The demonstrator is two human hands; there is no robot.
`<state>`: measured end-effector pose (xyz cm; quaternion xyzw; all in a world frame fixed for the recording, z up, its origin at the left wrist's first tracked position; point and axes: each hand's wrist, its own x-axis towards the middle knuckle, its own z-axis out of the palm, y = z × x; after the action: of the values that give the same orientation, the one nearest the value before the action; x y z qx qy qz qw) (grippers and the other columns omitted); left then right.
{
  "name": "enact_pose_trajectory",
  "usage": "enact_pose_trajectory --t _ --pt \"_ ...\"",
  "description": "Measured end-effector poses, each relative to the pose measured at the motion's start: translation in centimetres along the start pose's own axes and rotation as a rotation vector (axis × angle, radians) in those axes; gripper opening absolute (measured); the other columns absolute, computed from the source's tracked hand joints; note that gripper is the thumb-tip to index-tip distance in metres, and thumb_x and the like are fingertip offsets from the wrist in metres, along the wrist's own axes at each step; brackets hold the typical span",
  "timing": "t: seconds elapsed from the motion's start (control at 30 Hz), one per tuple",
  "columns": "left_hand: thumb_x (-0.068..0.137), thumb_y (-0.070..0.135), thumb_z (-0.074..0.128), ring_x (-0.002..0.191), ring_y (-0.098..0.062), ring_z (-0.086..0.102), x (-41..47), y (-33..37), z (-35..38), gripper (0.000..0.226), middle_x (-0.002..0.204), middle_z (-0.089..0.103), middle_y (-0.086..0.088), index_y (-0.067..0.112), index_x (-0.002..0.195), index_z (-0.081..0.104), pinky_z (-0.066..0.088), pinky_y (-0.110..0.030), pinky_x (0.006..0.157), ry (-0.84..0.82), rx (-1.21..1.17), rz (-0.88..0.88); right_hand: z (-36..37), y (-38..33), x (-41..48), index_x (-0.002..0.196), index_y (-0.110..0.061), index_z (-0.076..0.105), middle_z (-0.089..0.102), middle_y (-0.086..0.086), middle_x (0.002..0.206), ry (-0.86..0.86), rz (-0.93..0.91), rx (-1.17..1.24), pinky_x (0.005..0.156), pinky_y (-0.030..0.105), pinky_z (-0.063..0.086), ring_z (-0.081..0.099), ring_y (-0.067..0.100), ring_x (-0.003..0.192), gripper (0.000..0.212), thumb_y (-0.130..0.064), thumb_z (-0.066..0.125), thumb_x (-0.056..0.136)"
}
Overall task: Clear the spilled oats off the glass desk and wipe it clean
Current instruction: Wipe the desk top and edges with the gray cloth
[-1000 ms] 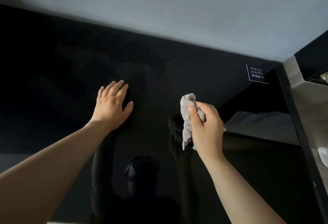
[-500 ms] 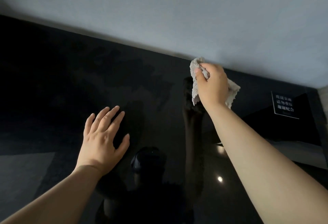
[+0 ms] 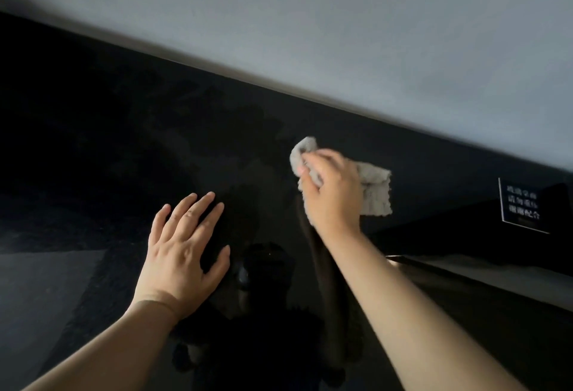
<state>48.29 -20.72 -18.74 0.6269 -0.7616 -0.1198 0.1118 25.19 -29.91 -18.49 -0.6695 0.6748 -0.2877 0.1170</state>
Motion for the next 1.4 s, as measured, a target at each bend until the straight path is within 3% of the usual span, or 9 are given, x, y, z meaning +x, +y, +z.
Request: enact_pose_trajectory --t 0.17,0.27,0.4,0.7,0.83,1.0,1.13,1.3,1.4 --pt "0.086 0.047 0.042 0.143 -0.022 0.028 0.1 0.0 0.0 0.063 0.153 0.036 0.000 0.015 0.140 0.048 0.017 -0.049 0.118 -0.001 0.011 0.001 -3.2 -0.8 -0.1 0.104 -0.020 0.070 0.064 -0.010 0.103 -0.004 0.029 0.238 0.084 0.024 0.047 0.059 0.008 0.095 0.018 -0.029 0.059 0.093" --pt "0.086 0.046 0.043 0.143 -0.023 0.029 0.1 0.0 0.0 0.063 0.152 0.037 -0.001 0.015 0.140 0.049 0.017 -0.049 0.118 0.006 0.013 0.002 -4.3 1.6 5.3 0.103 -0.018 0.069 0.065 -0.001 0.103 0.179 0.113 0.082 0.080 0.030 0.045 0.058 0.018 0.096 0.018 -0.028 0.056 0.094" --pt "0.086 0.046 0.044 0.143 -0.022 0.028 0.0 -0.2 0.1 0.062 0.152 0.037 0.000 0.015 0.140 0.048 0.016 -0.049 0.118 0.008 0.009 0.003 -1.6 3.9 9.4 0.114 -0.023 0.067 0.061 -0.002 0.122 0.077 0.298 -0.111 0.075 0.031 0.039 0.052 0.027 0.112 0.023 -0.026 0.054 0.095" --pt "0.086 0.046 0.042 0.143 -0.022 0.027 0.0 0.0 -0.2 0.063 0.152 0.036 0.000 0.015 0.140 0.048 0.013 -0.046 0.119 -0.012 0.026 -0.005 -1.1 -0.8 -2.4 0.108 -0.020 0.072 0.065 -0.008 0.115 -0.087 -0.094 0.068 0.086 0.028 0.044 0.056 0.019 0.097 0.022 -0.022 0.065 0.088" --pt "0.086 0.046 0.042 0.144 -0.022 0.026 0.1 0.0 -0.2 0.063 0.152 0.036 -0.001 0.015 0.141 0.047 0.013 -0.047 0.119 -0.016 0.024 -0.006 -4.1 -1.5 -4.5 0.104 -0.023 0.073 0.068 -0.014 0.105 -0.291 -0.001 0.320 0.085 0.020 0.048 0.061 0.001 0.098 0.017 -0.025 0.066 0.089" --pt "0.087 0.046 0.042 0.144 -0.023 0.027 0.0 0.0 -0.1 0.063 0.152 0.036 -0.001 0.015 0.141 0.047 0.014 -0.047 0.119 -0.014 0.029 -0.001 -4.9 1.8 1.0 0.106 -0.022 0.070 0.068 -0.005 0.102 0.140 0.288 0.152 0.077 0.024 0.047 0.061 0.008 0.092 0.021 -0.034 0.057 0.094" --pt "0.086 0.046 0.042 0.143 -0.023 0.027 0.1 0.0 -0.1 0.063 0.152 0.036 -0.001 0.015 0.141 0.047 0.014 -0.047 0.119 -0.006 0.033 -0.002 -1.9 1.9 1.6 0.094 -0.019 0.068 0.067 -0.001 0.097 0.201 0.280 -0.123 0.066 0.029 0.040 0.060 0.022 0.087 0.015 -0.026 0.055 0.093" --pt "0.086 0.046 0.042 0.143 -0.024 0.028 0.0 0.1 -0.1 0.062 0.152 0.037 -0.002 0.015 0.140 0.048 0.014 -0.046 0.119 0.004 0.038 -0.006 -0.9 -1.2 -5.5 0.105 -0.018 0.070 0.067 -0.006 0.109 0.039 0.055 0.081 0.088 0.038 0.049 0.061 0.018 0.095 0.017 -0.020 0.062 0.090" --pt "0.086 0.046 0.042 0.143 -0.024 0.028 0.0 0.1 -0.1 0.062 0.151 0.038 -0.002 0.015 0.140 0.048 0.014 -0.047 0.119 0.008 0.041 -0.003 -2.6 -2.5 -8.7 0.104 -0.020 0.072 0.068 -0.012 0.106 -0.138 0.006 0.192 0.084 0.034 0.051 0.062 0.011 0.095 0.019 -0.027 0.063 0.088"
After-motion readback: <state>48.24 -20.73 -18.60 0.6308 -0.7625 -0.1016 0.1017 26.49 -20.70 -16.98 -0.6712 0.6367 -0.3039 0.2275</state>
